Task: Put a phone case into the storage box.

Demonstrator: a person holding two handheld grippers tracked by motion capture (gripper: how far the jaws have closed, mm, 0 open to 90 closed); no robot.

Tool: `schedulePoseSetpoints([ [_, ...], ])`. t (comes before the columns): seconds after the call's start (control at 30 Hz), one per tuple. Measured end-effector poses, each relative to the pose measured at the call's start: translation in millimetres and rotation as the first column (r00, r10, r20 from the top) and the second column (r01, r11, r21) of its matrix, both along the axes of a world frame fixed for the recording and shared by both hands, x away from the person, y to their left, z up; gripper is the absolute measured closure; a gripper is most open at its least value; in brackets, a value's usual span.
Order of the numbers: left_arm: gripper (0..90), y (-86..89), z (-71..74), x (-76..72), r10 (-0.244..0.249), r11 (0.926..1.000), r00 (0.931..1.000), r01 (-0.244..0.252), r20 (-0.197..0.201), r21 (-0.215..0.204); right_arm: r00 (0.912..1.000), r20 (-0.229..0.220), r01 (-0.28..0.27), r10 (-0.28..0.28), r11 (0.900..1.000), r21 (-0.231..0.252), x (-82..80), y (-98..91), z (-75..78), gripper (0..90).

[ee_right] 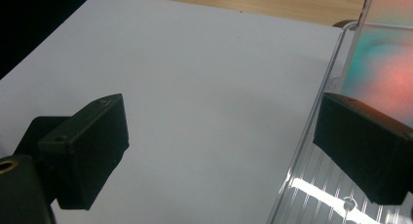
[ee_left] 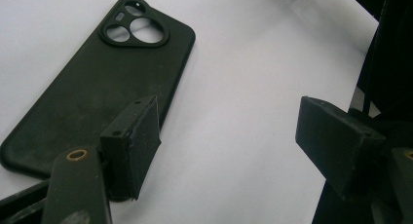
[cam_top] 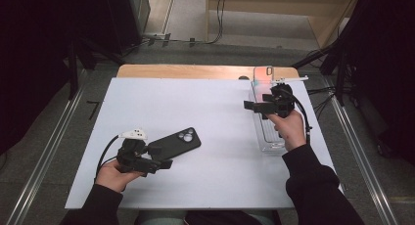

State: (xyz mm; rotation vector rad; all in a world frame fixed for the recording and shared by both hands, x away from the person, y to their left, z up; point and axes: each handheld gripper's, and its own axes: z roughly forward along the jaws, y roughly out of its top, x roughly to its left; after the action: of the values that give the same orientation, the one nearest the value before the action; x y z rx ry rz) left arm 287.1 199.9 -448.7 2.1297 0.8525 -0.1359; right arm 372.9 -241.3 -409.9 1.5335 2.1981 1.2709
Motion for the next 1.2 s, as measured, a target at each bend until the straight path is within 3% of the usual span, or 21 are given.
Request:
schedulePoseSetpoints([
  [0.27,24.0,-0.4,1.3,2.4,-0.010,0.9999,0.9999,0.010,-0.003,0.003,0.9973,0.004,-0.073,0.073,0.9972,0.015,-17.2,7.9,-2.2,4.8],
  [0.43,24.0,1.3,2.7,1.6,-0.016,0.9996,0.9999,0.016,0.001,-0.022,0.9911,0.018,-0.132,0.132,0.9913,0.000,-28.9,14.2,-3.6,4.8],
  [0.6,24.0,3.6,3.7,1.2,-0.009,0.9997,1.0000,0.009,0.004,-0.024,0.9857,0.016,-0.168,0.168,0.9855,0.021,-41.5,18.2,-5.0,5.4],
  [0.67,24.0,4.4,3.7,1.2,-0.014,0.9994,0.9999,0.014,0.004,-0.031,0.9829,0.019,-0.184,0.183,0.9828,0.021,-46.8,19.4,-6.5,11.8],
  [0.83,24.0,6.1,3.8,1.7,-0.018,0.9977,0.9998,0.017,-0.013,-0.066,0.9727,0.017,-0.232,0.231,0.9722,0.033,-58.0,22.0,-11.5,12.0],
  [1.03,24.0,4.6,3.3,1.3,-0.026,0.9979,0.9996,0.025,-0.010,-0.060,0.9591,0.006,-0.283,0.283,0.9590,0.016,-68.8,27.0,-19.6,12.0],
  [1.2,24.0,7.0,4.6,2.1,0.002,0.9973,0.9999,-0.003,-0.013,-0.073,0.9491,0.011,-0.315,0.315,0.9488,0.025,-78.3,28.5,-24.8,12.0],
])
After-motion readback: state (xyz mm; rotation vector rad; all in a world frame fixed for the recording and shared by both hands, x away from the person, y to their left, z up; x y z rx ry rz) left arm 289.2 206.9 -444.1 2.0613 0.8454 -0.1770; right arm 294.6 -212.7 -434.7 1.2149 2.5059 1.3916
